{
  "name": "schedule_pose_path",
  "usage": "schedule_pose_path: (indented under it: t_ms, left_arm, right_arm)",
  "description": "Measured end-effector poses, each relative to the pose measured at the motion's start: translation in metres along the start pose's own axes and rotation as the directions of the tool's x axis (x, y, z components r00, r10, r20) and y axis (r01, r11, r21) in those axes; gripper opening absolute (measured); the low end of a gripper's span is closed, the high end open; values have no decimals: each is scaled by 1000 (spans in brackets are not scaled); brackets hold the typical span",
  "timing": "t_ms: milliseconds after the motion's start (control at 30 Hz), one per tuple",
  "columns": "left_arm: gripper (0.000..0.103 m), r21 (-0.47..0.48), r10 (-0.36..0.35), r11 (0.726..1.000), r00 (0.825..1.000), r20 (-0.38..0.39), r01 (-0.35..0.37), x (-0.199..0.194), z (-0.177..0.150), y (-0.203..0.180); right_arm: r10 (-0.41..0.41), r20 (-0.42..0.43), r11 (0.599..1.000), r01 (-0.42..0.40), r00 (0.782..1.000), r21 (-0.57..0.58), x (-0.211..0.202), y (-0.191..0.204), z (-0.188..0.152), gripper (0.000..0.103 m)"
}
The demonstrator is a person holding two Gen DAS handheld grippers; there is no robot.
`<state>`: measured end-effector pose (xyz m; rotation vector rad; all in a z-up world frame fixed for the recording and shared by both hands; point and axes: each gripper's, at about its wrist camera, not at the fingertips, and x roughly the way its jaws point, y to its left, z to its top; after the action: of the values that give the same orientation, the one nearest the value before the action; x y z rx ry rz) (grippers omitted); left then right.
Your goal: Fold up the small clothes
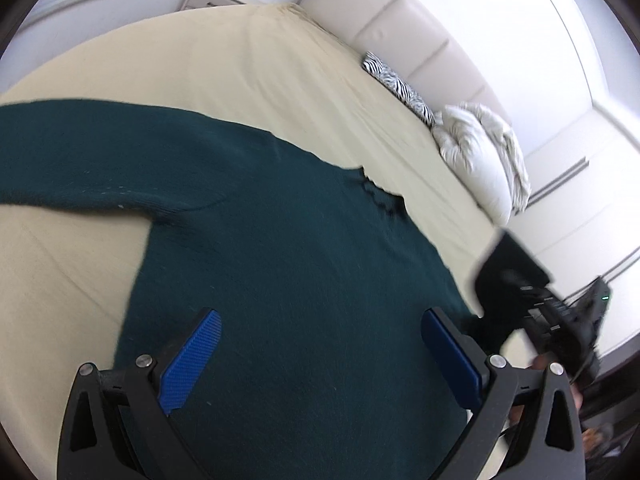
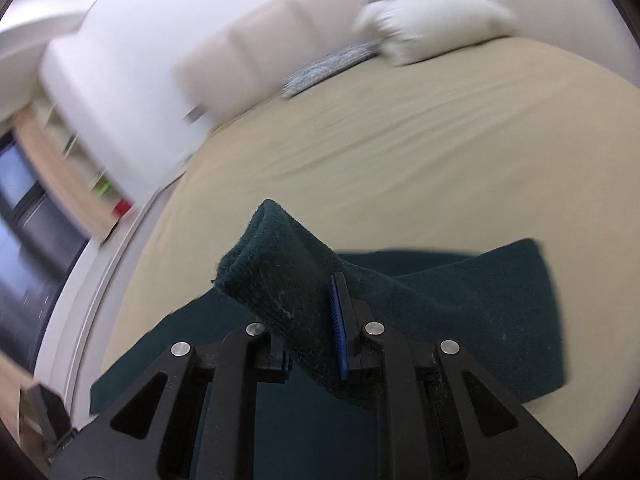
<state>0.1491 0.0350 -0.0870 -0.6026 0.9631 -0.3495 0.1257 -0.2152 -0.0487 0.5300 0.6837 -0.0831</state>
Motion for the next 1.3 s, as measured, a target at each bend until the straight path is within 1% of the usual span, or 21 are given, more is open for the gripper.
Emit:
schedule_pose_path:
  t_ms: [67,167,200,233,300,433,500,567,600,633,667,700,800,833,900,933,967,1067,1200,1267,1300]
  left_arm:
    - [102,-30,-17,999,1000,-9,17,3,4,10]
    - [102,-42,-40,998,998,-43,38,13,4,14]
    - [102,-41,-43,998,998,-51,41,15,3,14]
    - [102,-45,-52,998,997,-62,49,20,3,13]
    - [102,-59,-78,996,993,-85,73,29,2,9]
    - [102,-35,-79,997,987,-143,75,62,-2,-17]
    - [102,-21,-59,998,980,-188,56,87,-6,-31]
    - [101,-9,-14,1000,971,-238,12,113,-9,-41]
    - [100,5,13,1000,972,-234,-13,119,-11,-45]
    - [100,36,48,999,974,-220,-41,126,-10,-52]
    - [97,70,79,995,973,-216,-65,133,-10,-61]
    - [82,95,94,993,972,-215,-75,138,-9,-68]
    - [53,157,152,981,959,-239,-116,150,-3,-84]
    - [47,169,155,979,958,-243,-115,150,-1,-85]
    - [20,177,147,979,958,-247,-105,146,5,-80]
    - [12,164,129,982,962,-242,-90,143,10,-76]
    - [9,140,84,989,968,-237,-51,138,18,-72]
    - [9,155,65,987,984,-167,-39,119,33,-68]
    - [9,161,13,987,994,-107,4,108,52,-67]
    - [9,163,-18,986,995,-93,33,111,58,-62]
    - [9,168,-8,985,996,-94,24,114,60,-59]
  right_arm:
    - [36,-61,999,-37,997,-16,31,27,-23,16]
    - [97,-193,995,-98,976,3,71,43,-66,21]
    - [128,-223,992,-125,966,31,75,39,-77,28]
    - [151,-234,988,-142,961,54,75,29,-82,39]
    - [165,-213,985,-153,963,74,61,20,-107,58]
    - [195,-150,977,-179,969,113,15,-4,-146,60]
    - [218,-117,967,-198,969,160,-2,-13,-149,60]
    - [228,-83,956,-207,970,206,-24,-35,-167,60]
    - [239,-71,948,-217,968,232,-34,-50,-174,60]
    - [244,-63,941,-221,968,255,-34,-63,-168,60]
    - [250,-48,932,-227,967,283,-43,-77,-168,60]
    - [255,-34,920,-232,966,316,-47,-91,-170,60]
    - [257,-8,883,-232,966,408,-51,-129,-174,62]
    - [258,-4,871,-231,966,432,-53,-141,-176,62]
    - [257,4,857,-230,966,462,-55,-157,-178,62]
    - [259,13,852,-235,966,467,-56,-162,-177,62]
    - [256,22,850,-236,966,470,-55,-167,-175,62]
    - [238,45,838,-228,970,497,-62,-186,-171,62]
    - [213,63,817,-213,975,536,-66,-206,-164,62]
    - [233,56,796,-224,971,562,-70,-215,-162,62]
    - [244,47,790,-227,969,570,-68,-216,-159,62]
